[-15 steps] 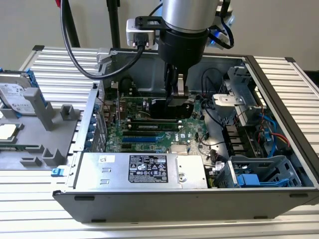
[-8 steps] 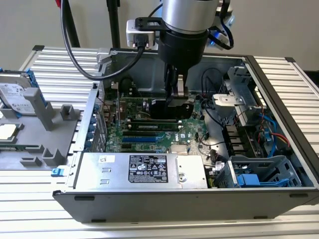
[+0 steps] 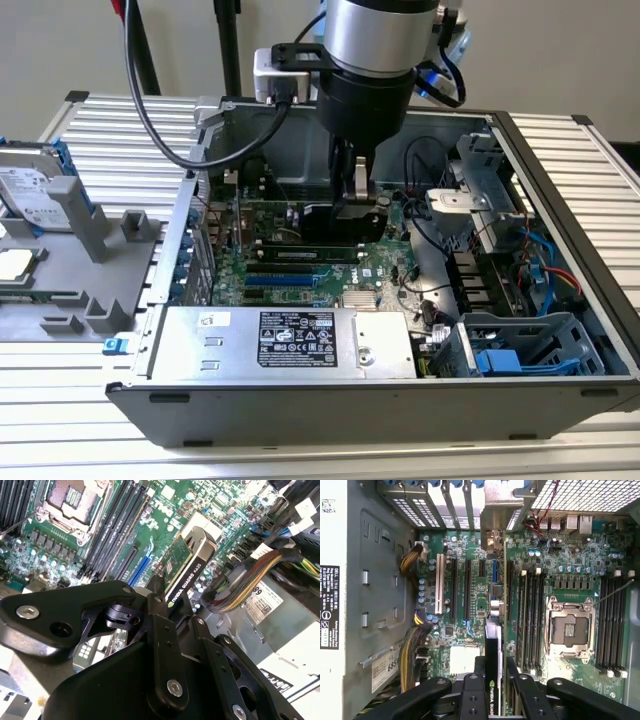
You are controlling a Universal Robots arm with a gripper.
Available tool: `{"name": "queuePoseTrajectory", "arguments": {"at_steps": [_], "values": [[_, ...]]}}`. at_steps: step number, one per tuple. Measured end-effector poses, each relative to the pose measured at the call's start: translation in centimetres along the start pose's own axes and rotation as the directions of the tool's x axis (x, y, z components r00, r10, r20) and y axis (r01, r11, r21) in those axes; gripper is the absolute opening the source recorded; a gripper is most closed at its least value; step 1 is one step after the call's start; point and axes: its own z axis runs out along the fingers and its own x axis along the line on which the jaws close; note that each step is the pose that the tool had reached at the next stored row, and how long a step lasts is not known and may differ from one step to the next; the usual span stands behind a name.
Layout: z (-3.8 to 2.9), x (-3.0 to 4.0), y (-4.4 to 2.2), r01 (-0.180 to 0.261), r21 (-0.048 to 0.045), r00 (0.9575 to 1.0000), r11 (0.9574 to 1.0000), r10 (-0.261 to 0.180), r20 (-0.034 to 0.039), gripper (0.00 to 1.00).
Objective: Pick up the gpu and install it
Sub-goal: 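Insert the gpu into the slot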
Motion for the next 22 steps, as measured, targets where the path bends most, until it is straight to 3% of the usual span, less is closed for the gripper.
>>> {"name": "queuePoseTrajectory", "arguments": {"at_steps": [3,12,22], "values": [[0.15,0.0,0.0,0.0,-0.0002,1.0,1.0,0.0,-0.0036,0.0],[0.95,-0.04,0.23,-0.038,0.0,0.9993,0.9993,0.038,-0.0015,0.0],[2.63,-0.11,1.71,-0.059,0.0001,0.9983,0.9983,0.059,-0.001,0.0]]}}
